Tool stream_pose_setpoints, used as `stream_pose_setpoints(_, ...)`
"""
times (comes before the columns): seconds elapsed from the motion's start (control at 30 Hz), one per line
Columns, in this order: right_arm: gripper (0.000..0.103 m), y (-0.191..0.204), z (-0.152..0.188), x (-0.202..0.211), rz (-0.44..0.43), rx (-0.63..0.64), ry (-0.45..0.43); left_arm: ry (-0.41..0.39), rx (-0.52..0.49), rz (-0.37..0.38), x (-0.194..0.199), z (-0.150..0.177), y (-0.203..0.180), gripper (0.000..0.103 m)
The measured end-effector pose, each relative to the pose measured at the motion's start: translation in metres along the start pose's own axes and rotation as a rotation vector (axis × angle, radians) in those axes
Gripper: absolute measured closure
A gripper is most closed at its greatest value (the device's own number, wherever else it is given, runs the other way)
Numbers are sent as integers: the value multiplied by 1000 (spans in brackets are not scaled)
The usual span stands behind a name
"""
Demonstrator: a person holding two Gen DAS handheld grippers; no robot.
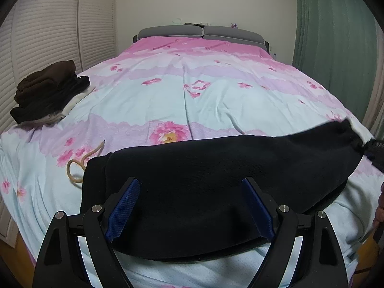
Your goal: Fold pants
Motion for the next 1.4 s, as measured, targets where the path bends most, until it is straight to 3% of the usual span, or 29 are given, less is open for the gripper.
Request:
stream_pose_setpoints(0.17,89,-36,31,-44,23,-48,226,20,-16,-16,-9,6,1,16)
stream_pose_setpoints(0.27,83,-36,36,-45,60,-30,228,32,-15,-20,-12,9,5,16)
stream_pose_setpoints(0.37,60,-29,31,-34,125,5,194,33,8,-13,-10,10,10,16)
stream_pose_setpoints(0.47,58,-21,34,-16,136,16,152,8,37,8,0,8,17,16)
stream_pose_setpoints(0.7,58,35,76,11,-37,16,165,-44,41,-8,24,9,40,13)
stream_pose_setpoints(0.83,58,80,111,4,-190,0,252,-55,44,-38,29,13,56,13)
stream_pose_setpoints(0.93,58,102,129,-9,-253,-48,317,-51,62,-46,29,15,66,13)
stream_pose_setpoints(1.2,58,113,141,-36,-266,-158,381,-54,77,-42,30,15,72,13)
stream_pose_setpoints(1.27,66,112,146,-33,-275,-180,381,-54,71,-38,30,15,70,13)
stream_pose_setpoints(1.3,88,113,146,-33,-280,-184,377,-54,70,-35,30,15,69,13)
stream_pose_setpoints(1.4,91,113,144,-24,-289,-171,345,-64,69,-27,33,14,67,13)
Point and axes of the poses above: each gripper's, at about its wrist camera, not at the fingertips, and x roughly against the way its jaws point, y to its left, z to its underside, the point moved 7 cm from there along -x, roughly the way its jaws point, and after that the axes turned 6 degrees about y, right-handed, at the moved point
